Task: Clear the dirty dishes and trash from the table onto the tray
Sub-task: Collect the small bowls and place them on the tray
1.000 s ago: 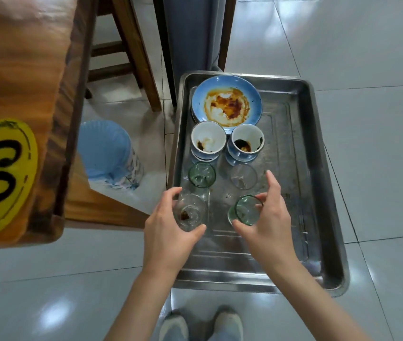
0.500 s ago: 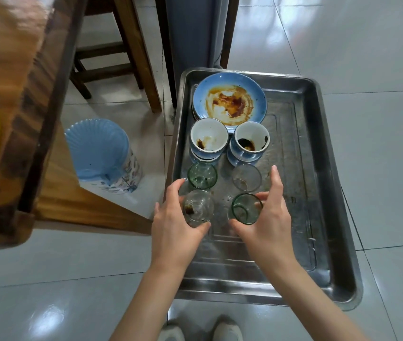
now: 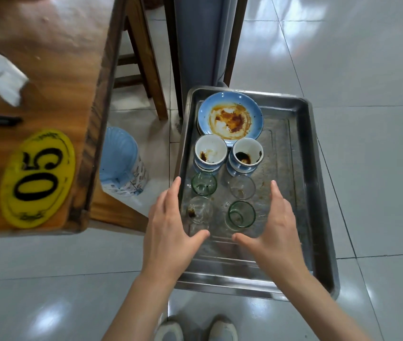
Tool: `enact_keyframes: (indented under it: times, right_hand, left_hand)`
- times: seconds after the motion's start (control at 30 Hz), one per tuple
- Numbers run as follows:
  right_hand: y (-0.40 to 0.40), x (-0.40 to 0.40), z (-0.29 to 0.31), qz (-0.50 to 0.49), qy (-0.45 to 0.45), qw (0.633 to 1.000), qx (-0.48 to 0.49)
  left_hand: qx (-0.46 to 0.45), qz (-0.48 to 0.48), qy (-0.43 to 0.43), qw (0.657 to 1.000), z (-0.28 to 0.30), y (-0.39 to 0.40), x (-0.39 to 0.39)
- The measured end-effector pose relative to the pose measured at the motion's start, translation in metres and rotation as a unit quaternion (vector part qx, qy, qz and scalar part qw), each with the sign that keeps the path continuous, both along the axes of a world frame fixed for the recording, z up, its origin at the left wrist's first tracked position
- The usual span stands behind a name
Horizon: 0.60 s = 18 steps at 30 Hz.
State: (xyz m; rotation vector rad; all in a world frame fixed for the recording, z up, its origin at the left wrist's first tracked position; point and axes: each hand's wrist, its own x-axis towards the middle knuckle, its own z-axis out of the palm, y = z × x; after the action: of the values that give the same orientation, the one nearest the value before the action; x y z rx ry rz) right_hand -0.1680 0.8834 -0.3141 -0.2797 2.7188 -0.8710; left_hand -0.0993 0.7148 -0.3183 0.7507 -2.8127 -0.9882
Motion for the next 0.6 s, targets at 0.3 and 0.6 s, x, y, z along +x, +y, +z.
enact_keyframes:
  times: [0.3, 0.6]
  right_hand:
    - [0.014, 0.002, 0.133, 0.051, -0.020, 0.998, 0.041]
    - [0.011, 0.003, 0.271, 0.130, -0.015, 0.991, 0.029]
  left_hand:
    - [-0.043, -0.082, -0.032, 0.995, 0.119, -0.003, 0.007]
    - [-0.052, -0.098, -0.025, 0.993, 0.258, -0.004, 0.031]
